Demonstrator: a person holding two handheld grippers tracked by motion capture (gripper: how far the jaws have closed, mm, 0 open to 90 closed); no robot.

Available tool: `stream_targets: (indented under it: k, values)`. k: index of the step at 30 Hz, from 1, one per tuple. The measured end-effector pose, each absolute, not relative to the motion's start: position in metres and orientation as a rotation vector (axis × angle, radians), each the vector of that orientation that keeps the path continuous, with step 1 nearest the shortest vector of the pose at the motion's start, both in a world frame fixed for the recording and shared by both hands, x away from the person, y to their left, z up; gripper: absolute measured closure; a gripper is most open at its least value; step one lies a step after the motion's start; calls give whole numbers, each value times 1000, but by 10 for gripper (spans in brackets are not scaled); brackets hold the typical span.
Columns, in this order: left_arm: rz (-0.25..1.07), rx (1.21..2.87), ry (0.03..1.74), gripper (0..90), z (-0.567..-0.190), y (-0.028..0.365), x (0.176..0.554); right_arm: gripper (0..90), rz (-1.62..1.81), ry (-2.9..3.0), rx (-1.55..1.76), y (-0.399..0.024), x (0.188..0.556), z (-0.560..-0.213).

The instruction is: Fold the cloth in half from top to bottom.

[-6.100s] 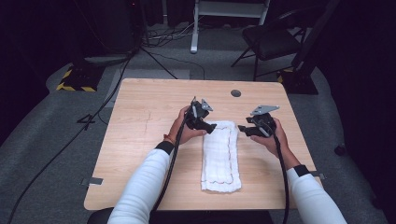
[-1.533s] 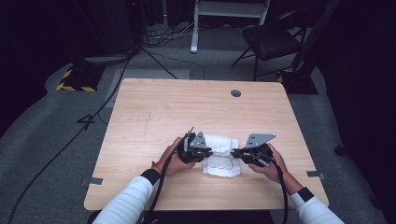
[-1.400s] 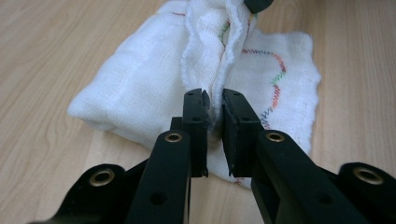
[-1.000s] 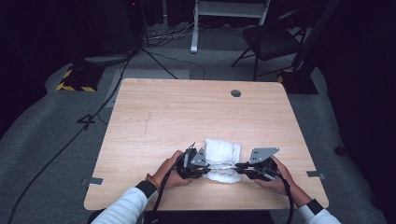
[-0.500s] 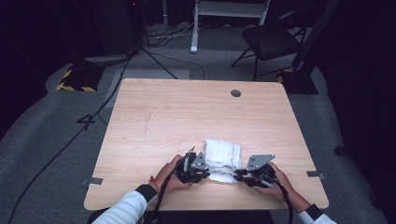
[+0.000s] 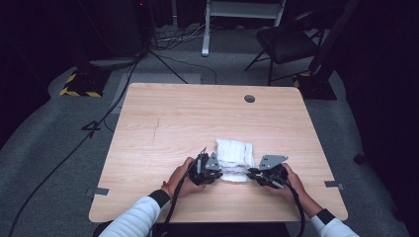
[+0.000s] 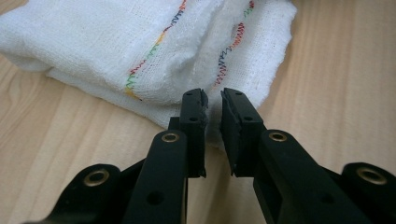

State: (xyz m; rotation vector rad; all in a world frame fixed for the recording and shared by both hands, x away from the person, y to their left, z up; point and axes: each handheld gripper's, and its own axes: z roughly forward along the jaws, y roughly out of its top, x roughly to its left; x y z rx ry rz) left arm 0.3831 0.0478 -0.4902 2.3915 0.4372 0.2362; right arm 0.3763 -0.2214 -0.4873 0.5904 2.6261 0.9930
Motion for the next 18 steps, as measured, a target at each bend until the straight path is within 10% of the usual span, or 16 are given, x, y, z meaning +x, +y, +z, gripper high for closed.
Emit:
stream_targets:
  k: [18]
  values:
    - [278,2352,552,788,-492,54,443,789,1016,2570,733,-207,446,-489]
